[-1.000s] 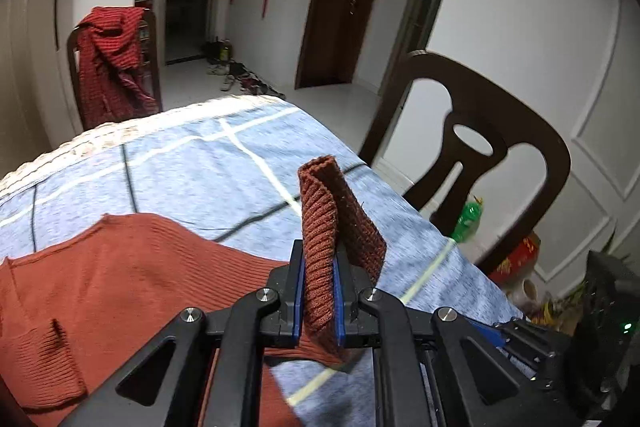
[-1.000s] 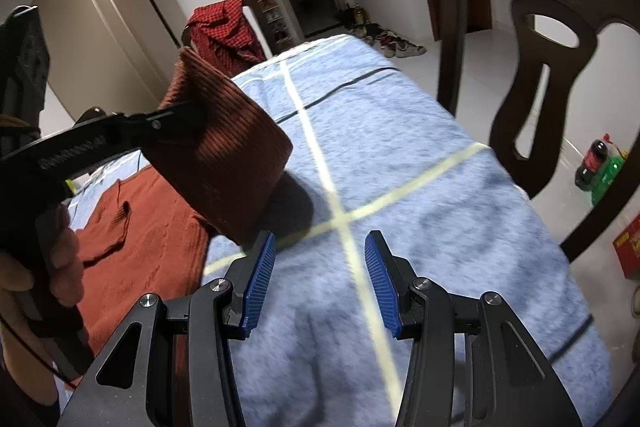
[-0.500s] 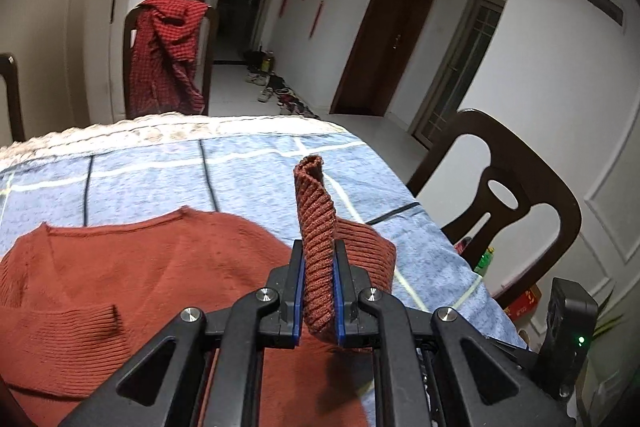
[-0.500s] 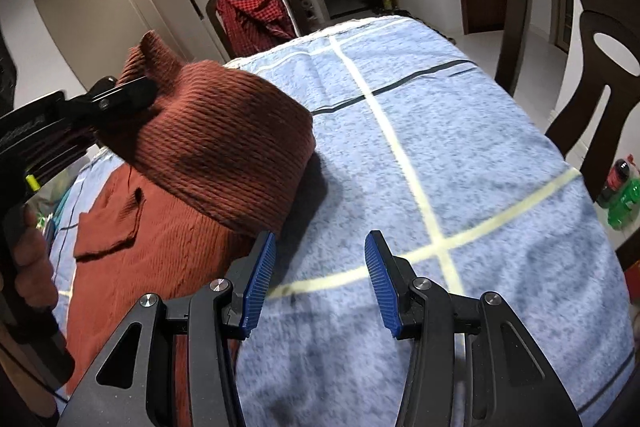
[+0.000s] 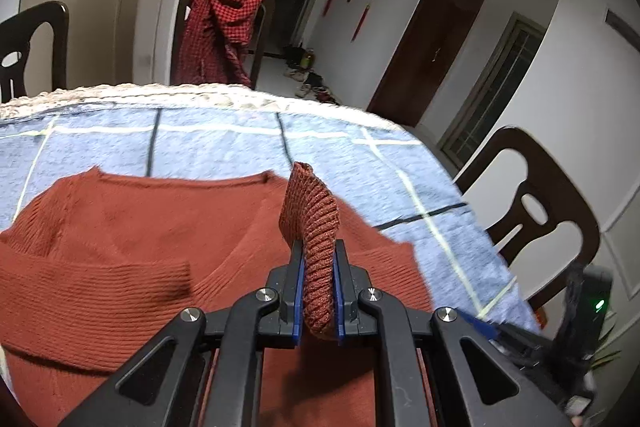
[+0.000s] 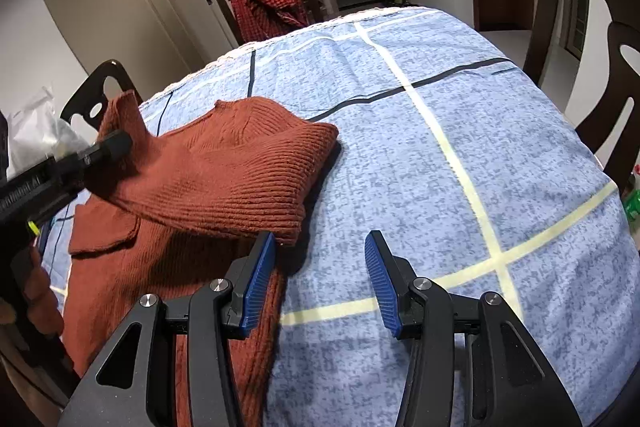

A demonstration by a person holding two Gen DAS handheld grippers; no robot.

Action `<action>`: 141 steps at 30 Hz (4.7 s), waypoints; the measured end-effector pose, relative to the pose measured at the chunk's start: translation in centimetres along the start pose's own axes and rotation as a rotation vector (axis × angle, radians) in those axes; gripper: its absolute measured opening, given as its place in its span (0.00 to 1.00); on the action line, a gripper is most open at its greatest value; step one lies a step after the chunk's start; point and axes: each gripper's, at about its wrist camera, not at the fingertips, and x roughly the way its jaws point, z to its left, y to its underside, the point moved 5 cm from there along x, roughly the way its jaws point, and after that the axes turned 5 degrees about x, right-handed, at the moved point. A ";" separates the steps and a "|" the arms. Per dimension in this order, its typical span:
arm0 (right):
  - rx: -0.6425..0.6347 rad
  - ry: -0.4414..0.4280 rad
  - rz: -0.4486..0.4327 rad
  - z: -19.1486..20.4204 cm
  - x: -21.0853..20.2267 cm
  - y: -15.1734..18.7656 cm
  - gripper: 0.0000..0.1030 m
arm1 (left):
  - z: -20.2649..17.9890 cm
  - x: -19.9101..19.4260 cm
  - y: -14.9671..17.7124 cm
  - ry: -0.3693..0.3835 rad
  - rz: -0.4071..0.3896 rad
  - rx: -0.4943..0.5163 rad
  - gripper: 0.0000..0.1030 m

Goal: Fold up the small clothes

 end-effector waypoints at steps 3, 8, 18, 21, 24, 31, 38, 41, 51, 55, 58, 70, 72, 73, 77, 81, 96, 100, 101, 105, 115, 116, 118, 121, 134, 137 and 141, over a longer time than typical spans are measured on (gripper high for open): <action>-0.002 -0.001 0.001 0.2 0.1 0.1 0.46 | 1.1 0.4 1.0 -0.016 0.023 -0.017 0.13; -0.016 0.004 0.010 0.7 0.2 0.4 0.46 | 2.4 0.0 1.7 -0.021 0.019 -0.061 0.13; -0.036 0.019 0.013 1.7 0.7 0.7 0.46 | 4.5 -0.1 3.0 -0.059 0.038 -0.104 0.14; -0.046 0.022 0.014 2.0 0.7 0.8 0.46 | 5.3 0.2 3.5 -0.064 0.052 -0.135 0.18; -0.057 0.025 0.016 2.2 0.7 1.0 0.46 | 6.1 -0.2 3.7 -0.058 0.043 -0.160 0.29; -0.065 0.028 0.017 2.7 0.9 1.1 0.46 | 7.5 -1.2 4.0 -0.097 0.048 -0.164 0.41; -0.090 0.027 0.015 3.4 0.7 1.3 0.46 | 9.5 -3.2 3.3 -0.132 0.012 -0.188 0.42; -0.108 0.026 0.012 3.8 0.5 1.5 0.46 | 9.7 -3.9 3.7 -0.136 0.034 -0.163 0.42; -0.292 -0.025 0.028 6.8 -0.9 4.1 0.46 | 9.3 -6.6 8.2 -0.130 0.169 -0.046 0.51; -0.360 -0.110 0.062 7.5 -2.6 7.3 0.46 | 9.4 -8.7 11.3 -0.100 0.228 -0.035 0.53; -0.428 -0.161 0.084 8.6 -3.8 9.5 0.46 | 9.4 -10.2 13.1 -0.112 0.256 -0.014 0.53; -0.732 -0.315 0.166 13.6 -6.7 17.9 0.46 | 7.9 -15.0 17.8 -0.120 0.274 0.034 0.54; -0.776 -0.274 0.157 14.0 -6.4 18.7 0.46 | 8.0 -15.3 18.1 -0.124 0.276 0.026 0.54; -0.799 -0.246 0.149 14.2 -6.1 19.0 0.46 | 8.1 -15.5 18.2 -0.127 0.274 0.026 0.54; -0.838 -0.153 0.097 14.3 -5.6 19.2 0.46 | 8.5 -15.9 18.5 -0.130 0.271 0.010 0.54; -0.804 -0.130 0.067 14.5 -5.7 18.8 0.46 | 8.5 -16.2 18.8 -0.135 0.275 0.023 0.54; -0.767 -0.067 -0.020 13.5 -7.3 19.5 0.02 | 9.1 -17.2 19.4 -0.105 0.274 -0.022 0.54; -0.800 -0.047 0.009 13.2 -7.8 20.5 0.01 | 9.5 -17.8 19.6 -0.092 0.270 -0.029 0.54; -0.804 -0.043 0.011 13.1 -7.9 20.7 0.01 | 9.6 -17.9 19.6 -0.088 0.268 -0.031 0.54; -0.818 -0.006 0.024 12.4 -8.4 21.5 0.01 | 9.7 -18.4 19.7 -0.063 0.265 -0.033 0.54; -0.707 -0.060 0.130 12.1 -9.8 20.7 0.01 | 10.6 -19.5 19.5 -0.027 0.258 -0.041 0.54; -0.691 -0.080 0.114 12.3 -10.4 20.2 0.01 | 10.7 -19.5 19.4 -0.012 0.256 -0.047 0.54; -0.641 -0.121 0.081 13.1 -10.9 18.8 0.05 | 10.9 -19.3 19.1 0.025 0.255 -0.060 0.54; -0.556 -0.126 0.031 14.7 -9.4 16.3 0.12 | 10.9 -18.7 18.6 0.070 0.272 -0.058 0.54; -0.426 -0.077 0.132 15.8 -3.9 17.4 0.13 | 11.1 -17.0 17.3 0.089 0.347 -0.074 0.62; -0.424 -0.121 0.148 15.5 -4.8 18.3 0.13 | 11.0 -16.8 17.6 0.066 0.356 -0.067 0.62; -0.379 -0.194 0.119 15.2 -5.5 15.2 0.13 | 11.3 -17.0 17.7 0.060 0.326 -0.098 0.62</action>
